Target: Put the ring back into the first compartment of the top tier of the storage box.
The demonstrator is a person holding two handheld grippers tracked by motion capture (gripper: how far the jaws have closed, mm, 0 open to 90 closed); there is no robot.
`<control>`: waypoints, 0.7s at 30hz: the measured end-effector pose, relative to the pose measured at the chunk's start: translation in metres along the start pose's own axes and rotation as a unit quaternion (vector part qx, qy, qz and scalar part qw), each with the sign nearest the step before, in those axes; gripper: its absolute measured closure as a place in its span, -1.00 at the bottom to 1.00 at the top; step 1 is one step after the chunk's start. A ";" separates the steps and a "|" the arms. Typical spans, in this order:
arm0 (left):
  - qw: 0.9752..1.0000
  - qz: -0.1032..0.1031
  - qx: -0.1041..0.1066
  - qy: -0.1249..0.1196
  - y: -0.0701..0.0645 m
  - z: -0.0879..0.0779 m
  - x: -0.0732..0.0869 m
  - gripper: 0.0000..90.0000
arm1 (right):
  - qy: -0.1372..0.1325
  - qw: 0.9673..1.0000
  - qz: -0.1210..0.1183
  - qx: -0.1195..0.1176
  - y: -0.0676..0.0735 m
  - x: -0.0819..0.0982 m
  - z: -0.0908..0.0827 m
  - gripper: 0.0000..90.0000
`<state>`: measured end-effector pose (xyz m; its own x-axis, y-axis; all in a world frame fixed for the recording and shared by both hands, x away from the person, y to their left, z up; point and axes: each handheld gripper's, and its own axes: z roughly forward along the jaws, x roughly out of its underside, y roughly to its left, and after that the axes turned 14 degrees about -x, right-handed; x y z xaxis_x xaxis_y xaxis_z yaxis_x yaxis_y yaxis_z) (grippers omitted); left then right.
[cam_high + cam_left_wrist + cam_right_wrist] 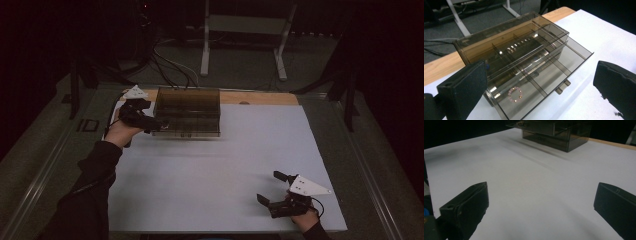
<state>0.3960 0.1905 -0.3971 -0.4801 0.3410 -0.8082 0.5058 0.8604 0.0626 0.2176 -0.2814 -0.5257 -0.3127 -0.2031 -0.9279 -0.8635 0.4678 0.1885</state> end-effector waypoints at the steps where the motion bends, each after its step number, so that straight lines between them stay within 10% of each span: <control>1: 1.000 -0.001 0.003 -0.004 0.000 -0.001 0.001 -0.98 | 0.002 1.000 -0.001 0.000 0.000 0.000 0.000 -1.00; 21: 1.000 0.016 0.025 -0.005 -0.013 -0.022 0.031 -0.98 | 0.002 1.000 0.000 0.001 0.001 0.000 0.000 -1.00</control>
<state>0.3584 0.1982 -0.4103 -0.4559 0.3629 -0.8127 0.5562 0.8290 0.0582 0.2172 -0.2808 -0.5259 -0.3146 -0.2067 -0.9264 -0.8628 0.4691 0.1884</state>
